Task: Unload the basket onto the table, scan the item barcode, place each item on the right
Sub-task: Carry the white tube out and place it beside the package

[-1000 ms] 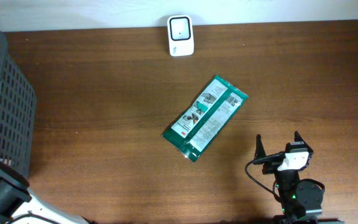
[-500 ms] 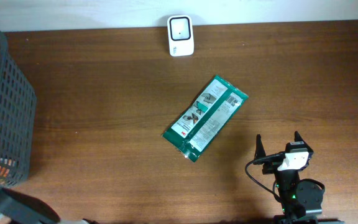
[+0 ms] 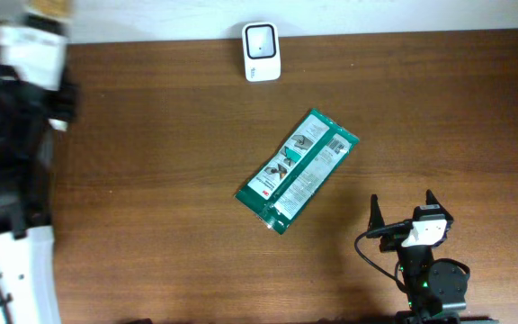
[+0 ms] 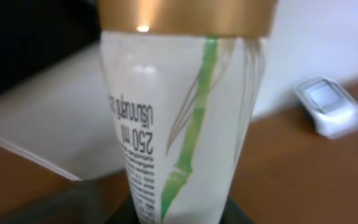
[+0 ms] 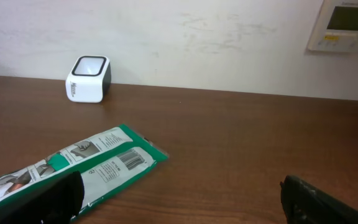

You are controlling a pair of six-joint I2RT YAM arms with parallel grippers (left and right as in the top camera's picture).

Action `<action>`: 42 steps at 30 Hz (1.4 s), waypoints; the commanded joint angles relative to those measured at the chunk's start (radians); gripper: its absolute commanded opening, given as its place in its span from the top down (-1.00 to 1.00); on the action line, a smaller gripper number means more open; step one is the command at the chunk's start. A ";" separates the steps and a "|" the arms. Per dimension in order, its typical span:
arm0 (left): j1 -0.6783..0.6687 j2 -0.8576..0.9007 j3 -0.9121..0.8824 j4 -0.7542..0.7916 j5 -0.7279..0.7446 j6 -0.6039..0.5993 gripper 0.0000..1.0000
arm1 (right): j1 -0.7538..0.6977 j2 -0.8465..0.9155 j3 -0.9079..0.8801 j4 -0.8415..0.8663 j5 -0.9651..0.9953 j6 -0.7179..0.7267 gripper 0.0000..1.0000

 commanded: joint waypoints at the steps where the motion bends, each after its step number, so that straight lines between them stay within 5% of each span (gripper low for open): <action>1: -0.160 0.107 0.014 -0.128 0.000 -0.010 0.48 | 0.007 -0.007 -0.009 -0.001 -0.005 -0.006 -0.97; 14: -0.449 0.608 0.014 -0.322 -0.009 -0.009 0.45 | 0.007 -0.007 -0.009 -0.001 -0.006 -0.006 -0.97; 26: -0.460 0.652 0.079 -0.268 -0.008 -0.060 0.24 | 0.007 -0.007 -0.009 -0.001 -0.006 -0.006 -0.97; 28: -0.455 0.642 0.127 -0.268 -0.008 -0.100 -0.12 | 0.007 -0.007 -0.009 -0.001 -0.006 -0.006 -0.97; 30: -0.452 0.630 0.183 -0.267 0.000 -0.174 -0.99 | 0.007 -0.007 -0.009 -0.001 -0.006 -0.006 -0.97; 32: -0.452 0.627 0.226 -0.272 0.098 -0.272 -0.98 | 0.007 -0.007 -0.009 -0.001 -0.006 -0.006 -0.97; 35: -0.451 0.628 0.237 -0.259 0.159 -0.248 -0.93 | 0.007 -0.007 -0.009 -0.001 -0.006 -0.006 -0.97; 36: -0.444 0.627 0.237 -0.256 0.137 -0.246 -0.54 | 0.007 -0.007 -0.009 -0.001 -0.006 -0.006 -0.97; 37: -0.431 0.621 0.246 -0.256 0.130 -0.260 -0.43 | 0.007 -0.007 -0.009 -0.001 -0.006 -0.006 -0.97; 42: -0.270 0.545 0.415 -0.327 -0.043 -0.560 -0.48 | 0.007 -0.007 -0.009 -0.001 -0.005 -0.006 -0.97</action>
